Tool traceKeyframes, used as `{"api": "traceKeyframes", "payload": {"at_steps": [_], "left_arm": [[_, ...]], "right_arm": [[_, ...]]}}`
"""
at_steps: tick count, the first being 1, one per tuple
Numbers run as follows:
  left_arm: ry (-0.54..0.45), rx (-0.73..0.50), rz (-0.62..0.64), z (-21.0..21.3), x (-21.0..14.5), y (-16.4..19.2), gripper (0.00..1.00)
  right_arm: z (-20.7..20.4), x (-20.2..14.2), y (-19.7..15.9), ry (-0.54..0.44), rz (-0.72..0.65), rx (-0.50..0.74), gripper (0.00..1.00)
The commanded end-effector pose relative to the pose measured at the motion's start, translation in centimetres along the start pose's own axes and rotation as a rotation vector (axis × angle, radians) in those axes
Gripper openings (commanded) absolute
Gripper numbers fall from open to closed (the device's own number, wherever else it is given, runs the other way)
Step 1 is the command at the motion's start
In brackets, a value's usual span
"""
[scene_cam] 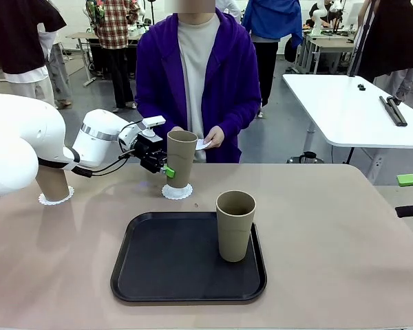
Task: Place coasters on the table and set cups on them.
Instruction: Take one Reusable plastic cup from the Flat Tray and place it on a coaster set by the human.
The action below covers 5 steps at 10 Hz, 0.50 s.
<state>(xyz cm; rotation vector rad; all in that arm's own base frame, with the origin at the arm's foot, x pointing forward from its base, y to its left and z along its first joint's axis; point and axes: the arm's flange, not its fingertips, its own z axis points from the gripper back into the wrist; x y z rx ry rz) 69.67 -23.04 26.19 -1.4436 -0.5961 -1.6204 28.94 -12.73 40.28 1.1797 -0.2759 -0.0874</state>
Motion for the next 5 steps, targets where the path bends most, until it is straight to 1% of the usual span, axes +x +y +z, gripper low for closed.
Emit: {"api": "traceKeyframes", "payload": {"at_steps": [1, 3, 5], "left_arm": [[0.0, -0.004, 0.0, -0.05, 0.01, -0.04, 0.82], [-0.026, -0.017, -0.067, -0.41, 0.43, -0.34, 0.82], [-0.027, -0.028, -0.082, -0.27, 0.68, -0.26, 0.82]], "right_arm": [[-0.05, 0.07, 0.11, -0.002, 0.008, 0.011, 1.0], [-0.05, 0.07, 0.11, -0.002, 0.008, 0.011, 1.0], [-0.05, 0.07, 0.11, -0.002, 0.008, 0.011, 1.0]]}}
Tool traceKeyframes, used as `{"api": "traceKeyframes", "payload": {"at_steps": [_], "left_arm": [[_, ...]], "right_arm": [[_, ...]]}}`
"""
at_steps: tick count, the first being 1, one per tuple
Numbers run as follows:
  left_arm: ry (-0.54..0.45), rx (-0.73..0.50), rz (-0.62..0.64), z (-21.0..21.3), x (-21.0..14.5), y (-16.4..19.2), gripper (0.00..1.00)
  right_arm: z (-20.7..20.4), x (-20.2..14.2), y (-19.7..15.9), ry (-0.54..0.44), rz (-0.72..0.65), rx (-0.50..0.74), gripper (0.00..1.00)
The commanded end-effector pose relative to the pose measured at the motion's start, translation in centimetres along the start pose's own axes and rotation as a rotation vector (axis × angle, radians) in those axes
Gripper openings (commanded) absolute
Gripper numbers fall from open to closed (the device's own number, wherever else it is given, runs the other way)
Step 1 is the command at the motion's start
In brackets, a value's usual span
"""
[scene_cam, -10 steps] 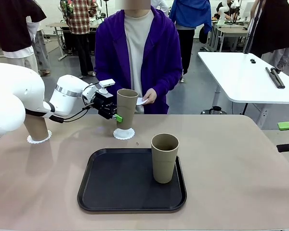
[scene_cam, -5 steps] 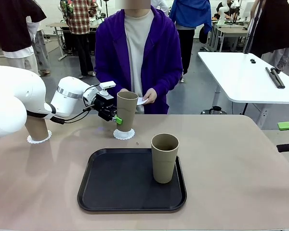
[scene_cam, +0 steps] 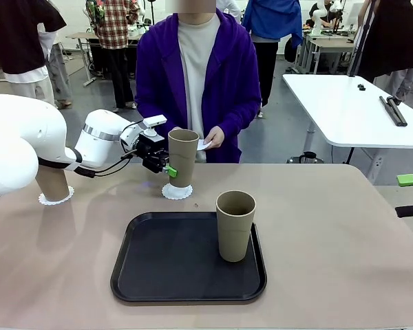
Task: Place coasters on the table and set cups on them.
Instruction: Take one Reusable plastic cup from the Flat Tray and place it on a coaster set by the human.
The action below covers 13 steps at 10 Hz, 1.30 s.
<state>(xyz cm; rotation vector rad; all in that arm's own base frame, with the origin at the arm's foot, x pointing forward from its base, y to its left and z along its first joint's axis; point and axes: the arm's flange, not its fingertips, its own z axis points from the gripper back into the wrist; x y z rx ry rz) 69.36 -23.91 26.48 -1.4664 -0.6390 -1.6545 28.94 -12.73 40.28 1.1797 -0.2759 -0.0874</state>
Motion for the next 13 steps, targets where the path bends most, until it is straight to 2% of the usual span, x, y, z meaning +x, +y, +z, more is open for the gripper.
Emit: {"api": "traceKeyframes", "payload": {"at_steps": [1, 6, 13], "left_arm": [[-0.003, -0.018, -0.036, 0.7, 0.3, -0.2, 0.82], [0.056, 0.006, -0.056, 0.7, 0.9, 0.5, 0.82], [0.071, 0.015, -0.026, 1.4, -0.7, 1.9, 0.82]], "right_arm": [[0.0, 0.1, 0.1, -0.002, 0.008, 0.011, 1.0], [0.0, 0.1, 0.1, -0.002, 0.008, 0.011, 1.0], [0.0, 0.1, 0.1, -0.002, 0.008, 0.011, 1.0]]}}
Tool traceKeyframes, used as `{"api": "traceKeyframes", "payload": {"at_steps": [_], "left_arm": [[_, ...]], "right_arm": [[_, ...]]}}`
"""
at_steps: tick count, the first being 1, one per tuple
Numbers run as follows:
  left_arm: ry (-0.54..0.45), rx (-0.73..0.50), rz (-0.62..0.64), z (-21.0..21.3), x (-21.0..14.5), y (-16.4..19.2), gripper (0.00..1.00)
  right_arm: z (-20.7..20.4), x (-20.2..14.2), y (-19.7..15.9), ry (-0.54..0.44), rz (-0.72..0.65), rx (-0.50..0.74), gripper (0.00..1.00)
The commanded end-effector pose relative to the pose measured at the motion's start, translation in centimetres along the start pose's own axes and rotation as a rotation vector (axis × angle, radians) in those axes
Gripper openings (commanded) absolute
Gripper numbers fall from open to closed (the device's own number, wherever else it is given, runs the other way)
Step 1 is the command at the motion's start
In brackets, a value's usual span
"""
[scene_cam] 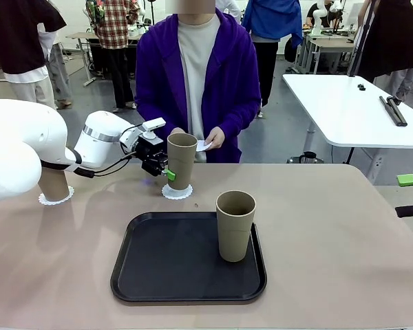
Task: Place coasters on the table and set cups on them.
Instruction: Take one Reusable plastic cup from the Flat Tray and place it on a coaster set by the human.
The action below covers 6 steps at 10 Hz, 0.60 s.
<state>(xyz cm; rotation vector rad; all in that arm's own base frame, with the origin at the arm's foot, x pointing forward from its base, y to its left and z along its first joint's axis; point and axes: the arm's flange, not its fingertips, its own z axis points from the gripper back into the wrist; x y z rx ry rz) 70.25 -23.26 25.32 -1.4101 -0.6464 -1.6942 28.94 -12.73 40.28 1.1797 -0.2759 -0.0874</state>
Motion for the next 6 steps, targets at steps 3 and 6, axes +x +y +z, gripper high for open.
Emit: {"api": "traceKeyframes", "payload": {"at_steps": [3, 6], "left_arm": [[0.029, -0.01, 0.011, 0.57, 0.07, 1.71, 0.82], [0.029, -0.022, 0.023, 0.38, -0.38, 2.11, 0.82]], "right_arm": [[-0.05, 0.07, 0.11, -0.002, 0.008, 0.011, 1.0], [-0.05, 0.07, 0.11, -0.002, 0.008, 0.011, 1.0]]}}
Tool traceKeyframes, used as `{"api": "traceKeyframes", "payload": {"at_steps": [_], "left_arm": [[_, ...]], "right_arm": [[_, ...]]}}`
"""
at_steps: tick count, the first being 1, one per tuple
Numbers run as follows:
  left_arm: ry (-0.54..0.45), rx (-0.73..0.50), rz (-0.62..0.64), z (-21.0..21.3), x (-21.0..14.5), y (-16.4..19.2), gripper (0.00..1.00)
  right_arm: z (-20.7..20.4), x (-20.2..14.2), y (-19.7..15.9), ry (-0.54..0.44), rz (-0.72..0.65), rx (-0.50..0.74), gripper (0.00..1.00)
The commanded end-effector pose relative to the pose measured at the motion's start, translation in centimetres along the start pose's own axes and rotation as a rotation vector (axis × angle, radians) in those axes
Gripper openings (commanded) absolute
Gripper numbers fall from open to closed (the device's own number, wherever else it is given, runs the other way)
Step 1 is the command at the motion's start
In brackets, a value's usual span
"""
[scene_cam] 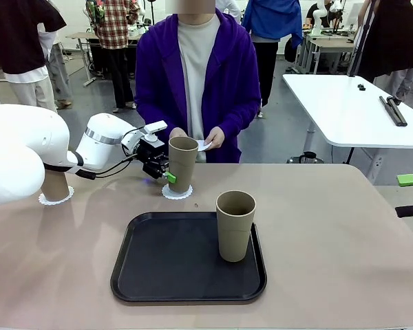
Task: Place coasters on the table and set cups on them.
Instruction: Take one Reusable plastic cup from the Flat Tray and place it on a coaster set by the human.
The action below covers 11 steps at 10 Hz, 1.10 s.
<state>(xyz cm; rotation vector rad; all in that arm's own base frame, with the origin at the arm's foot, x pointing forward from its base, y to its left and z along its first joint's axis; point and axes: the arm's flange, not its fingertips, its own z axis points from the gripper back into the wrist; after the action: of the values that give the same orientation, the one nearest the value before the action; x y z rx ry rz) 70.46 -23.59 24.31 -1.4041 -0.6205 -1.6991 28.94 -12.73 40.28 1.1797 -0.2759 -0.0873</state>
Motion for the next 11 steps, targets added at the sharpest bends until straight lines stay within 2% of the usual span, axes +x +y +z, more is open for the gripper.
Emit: {"api": "traceKeyframes", "payload": {"at_steps": [1, 11], "left_arm": [[0.011, -0.014, 0.017, 0.72, 0.31, 1.75, 0.82], [0.037, -0.026, 0.02, 0.39, 0.57, 1.69, 0.82]], "right_arm": [[-0.05, 0.07, 0.11, -0.002, 0.008, 0.011, 1.0], [-0.05, 0.07, 0.11, -0.002, 0.008, 0.011, 1.0]]}}
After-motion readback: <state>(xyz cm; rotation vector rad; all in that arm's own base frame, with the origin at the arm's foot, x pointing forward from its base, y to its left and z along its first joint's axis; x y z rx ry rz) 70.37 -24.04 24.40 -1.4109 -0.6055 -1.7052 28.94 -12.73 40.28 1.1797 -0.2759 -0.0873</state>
